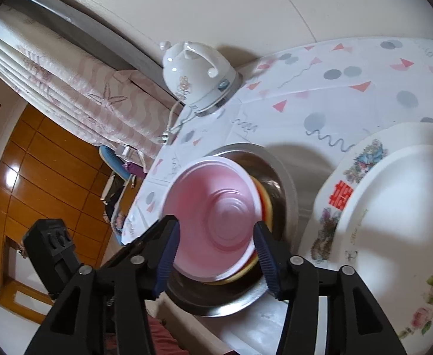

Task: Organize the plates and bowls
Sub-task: 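Lower the pink-and-red bowl into the yellow bowl and open the right gripper, then grip the steel bowl rim with the left gripper and lift the nested bowls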

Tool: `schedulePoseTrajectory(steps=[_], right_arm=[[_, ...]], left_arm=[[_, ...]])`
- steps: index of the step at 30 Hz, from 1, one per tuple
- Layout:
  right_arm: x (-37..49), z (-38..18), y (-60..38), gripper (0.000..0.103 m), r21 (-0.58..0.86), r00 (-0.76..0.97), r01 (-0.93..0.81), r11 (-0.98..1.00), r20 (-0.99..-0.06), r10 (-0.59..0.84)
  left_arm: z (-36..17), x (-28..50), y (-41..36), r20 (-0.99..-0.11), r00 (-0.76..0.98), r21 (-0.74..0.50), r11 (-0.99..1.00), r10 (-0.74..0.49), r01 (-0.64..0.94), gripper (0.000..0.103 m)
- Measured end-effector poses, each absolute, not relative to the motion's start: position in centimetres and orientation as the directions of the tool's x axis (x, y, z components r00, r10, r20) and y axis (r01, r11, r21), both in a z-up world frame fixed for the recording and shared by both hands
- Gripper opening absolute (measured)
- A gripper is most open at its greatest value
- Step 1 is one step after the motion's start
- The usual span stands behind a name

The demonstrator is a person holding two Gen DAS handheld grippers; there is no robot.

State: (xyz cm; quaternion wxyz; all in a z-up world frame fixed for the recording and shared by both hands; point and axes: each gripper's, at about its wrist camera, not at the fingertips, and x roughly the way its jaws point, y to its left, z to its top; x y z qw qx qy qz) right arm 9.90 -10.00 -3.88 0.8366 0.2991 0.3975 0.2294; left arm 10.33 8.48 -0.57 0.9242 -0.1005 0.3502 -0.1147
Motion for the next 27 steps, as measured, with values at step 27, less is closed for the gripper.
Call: schedulePoseTrajectory(steps=[27], right_arm=[[8.0,-3.1,-11.8,0.058,0.623,0.662,-0.125,0.772,-0.527,0.533]], left_arm=[[1.7,8.2,11.4,-0.536,0.814,-0.301,0.951,-0.223,0.062,0.023]])
